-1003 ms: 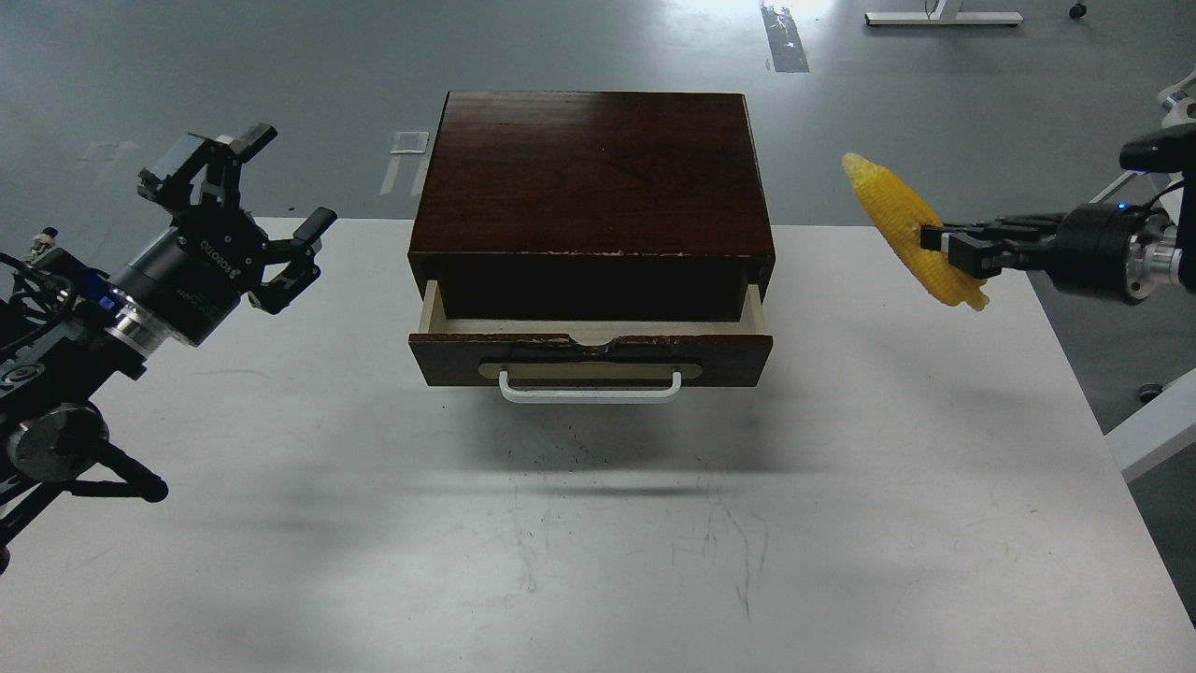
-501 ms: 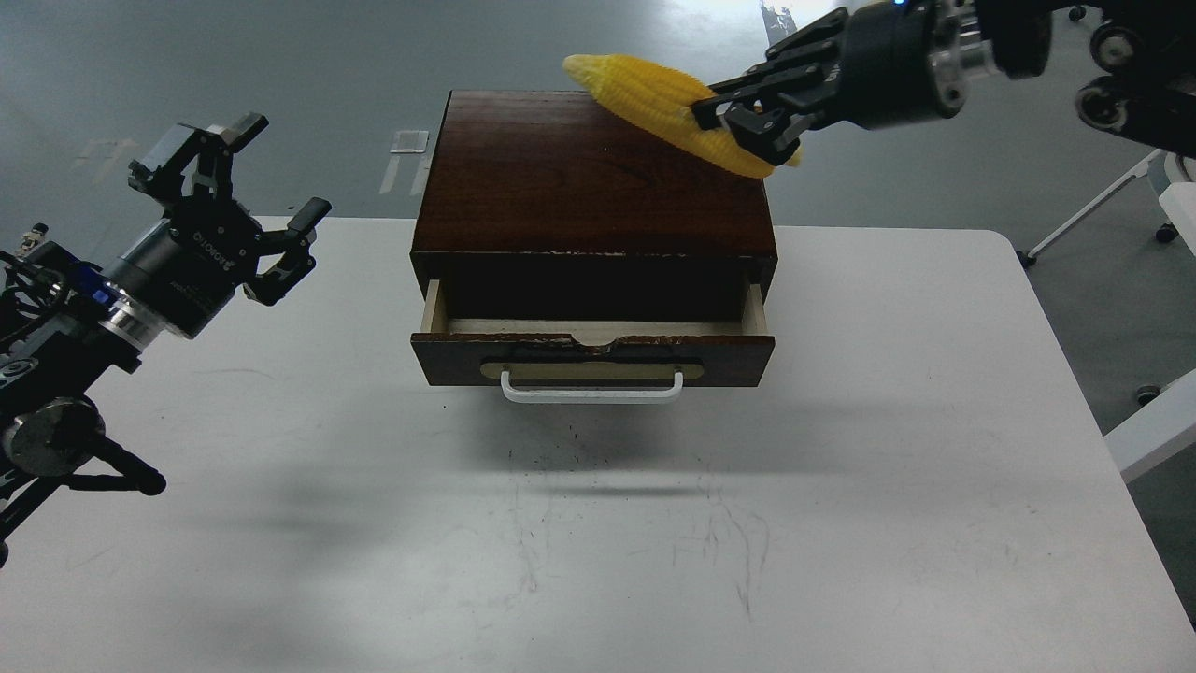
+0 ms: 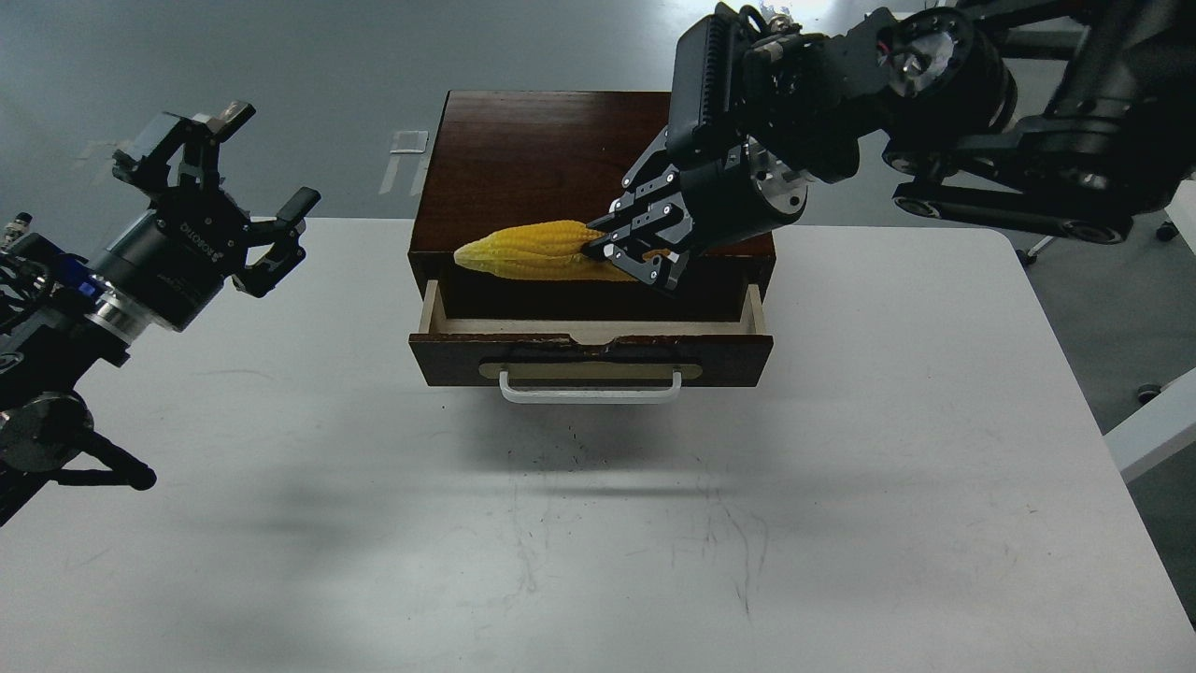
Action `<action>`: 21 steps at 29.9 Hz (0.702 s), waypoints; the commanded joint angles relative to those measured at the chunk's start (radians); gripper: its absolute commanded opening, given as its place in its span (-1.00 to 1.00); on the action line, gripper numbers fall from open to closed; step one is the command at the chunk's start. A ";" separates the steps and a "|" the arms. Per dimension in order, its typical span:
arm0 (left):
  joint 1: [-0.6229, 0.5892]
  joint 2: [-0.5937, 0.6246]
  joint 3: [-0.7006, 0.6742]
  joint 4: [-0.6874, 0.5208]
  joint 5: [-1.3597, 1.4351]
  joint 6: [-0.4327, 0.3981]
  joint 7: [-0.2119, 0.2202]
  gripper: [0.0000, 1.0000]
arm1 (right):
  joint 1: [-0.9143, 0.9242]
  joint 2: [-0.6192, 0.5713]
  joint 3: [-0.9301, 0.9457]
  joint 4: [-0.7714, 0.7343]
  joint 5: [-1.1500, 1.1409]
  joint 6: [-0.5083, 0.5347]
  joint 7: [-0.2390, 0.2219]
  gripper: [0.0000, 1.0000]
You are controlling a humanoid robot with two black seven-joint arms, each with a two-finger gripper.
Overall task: Put corn in drawer with both arms
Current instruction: 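Carry the corn over the open drawer and lower it inside, then open the right gripper to release the corn in the drawer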
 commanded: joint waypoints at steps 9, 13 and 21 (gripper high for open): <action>0.000 0.003 0.000 0.000 0.000 -0.002 0.000 0.98 | -0.073 0.047 -0.030 -0.067 -0.023 -0.019 0.000 -1.00; 0.000 0.003 0.000 0.000 0.000 -0.002 0.000 0.98 | -0.100 0.046 -0.031 -0.069 -0.022 -0.020 0.000 -0.90; 0.006 0.003 0.000 0.000 0.000 -0.002 0.000 0.98 | -0.112 0.044 -0.033 -0.071 -0.017 -0.020 0.000 -0.44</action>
